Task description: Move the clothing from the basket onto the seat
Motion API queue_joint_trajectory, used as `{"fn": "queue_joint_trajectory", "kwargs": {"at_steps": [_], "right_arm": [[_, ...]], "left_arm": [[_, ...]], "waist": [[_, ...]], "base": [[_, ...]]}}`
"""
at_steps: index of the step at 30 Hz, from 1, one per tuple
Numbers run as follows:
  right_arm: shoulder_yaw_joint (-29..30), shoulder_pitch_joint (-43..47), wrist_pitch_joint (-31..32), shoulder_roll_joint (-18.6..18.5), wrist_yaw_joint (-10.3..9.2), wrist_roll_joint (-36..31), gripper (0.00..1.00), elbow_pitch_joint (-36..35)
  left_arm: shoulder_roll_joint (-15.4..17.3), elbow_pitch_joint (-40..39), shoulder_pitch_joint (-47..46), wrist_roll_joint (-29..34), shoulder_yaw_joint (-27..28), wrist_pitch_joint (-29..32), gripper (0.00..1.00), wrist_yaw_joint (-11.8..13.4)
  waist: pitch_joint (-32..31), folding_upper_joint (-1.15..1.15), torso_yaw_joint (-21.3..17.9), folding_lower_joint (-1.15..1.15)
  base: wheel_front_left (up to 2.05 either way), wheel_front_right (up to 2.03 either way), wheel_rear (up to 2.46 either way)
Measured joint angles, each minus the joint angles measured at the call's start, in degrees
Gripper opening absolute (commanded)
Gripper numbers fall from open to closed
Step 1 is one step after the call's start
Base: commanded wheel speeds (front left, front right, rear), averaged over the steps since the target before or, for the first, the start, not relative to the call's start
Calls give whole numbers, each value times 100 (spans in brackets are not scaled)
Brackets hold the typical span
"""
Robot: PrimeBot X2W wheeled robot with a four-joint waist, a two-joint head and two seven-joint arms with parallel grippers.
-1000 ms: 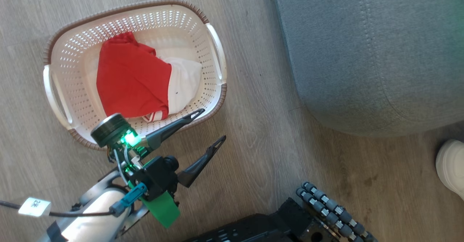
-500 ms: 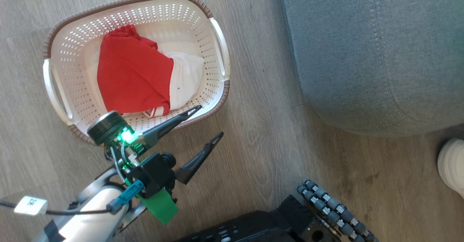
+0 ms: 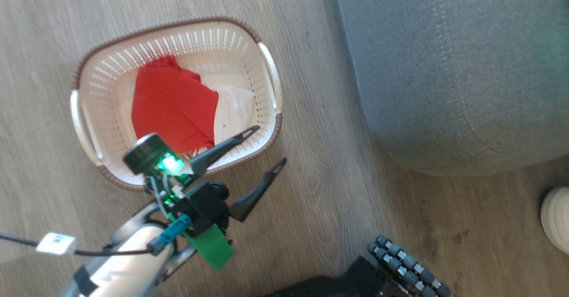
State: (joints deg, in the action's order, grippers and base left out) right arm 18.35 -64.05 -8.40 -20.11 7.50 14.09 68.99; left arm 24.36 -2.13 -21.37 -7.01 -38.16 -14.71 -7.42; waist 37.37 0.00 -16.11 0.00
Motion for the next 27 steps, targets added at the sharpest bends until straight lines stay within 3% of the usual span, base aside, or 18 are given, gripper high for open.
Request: {"fn": "queue_joint_trajectory", "kwargs": {"at_steps": [15,21,27], "right_arm": [[-918,561,9,-375,0,172,100,-188],[-1265,993,69,-708,0,579,100,-550],[-1723,1490,30,-931,0,1139,100,-1351]], "left_arm": [[-849,413,158,-63,88,0,100,-1],[-1188,544,411,-109,258,0,100,-1],[-1479,670,744,-182,542,0,100,-1]], "waist": [[-1255,0,179,0],[-1800,0,293,0],[-2329,0,424,0]], "base": [[0,0,0],[0,0,0],[0,0,0]]}}
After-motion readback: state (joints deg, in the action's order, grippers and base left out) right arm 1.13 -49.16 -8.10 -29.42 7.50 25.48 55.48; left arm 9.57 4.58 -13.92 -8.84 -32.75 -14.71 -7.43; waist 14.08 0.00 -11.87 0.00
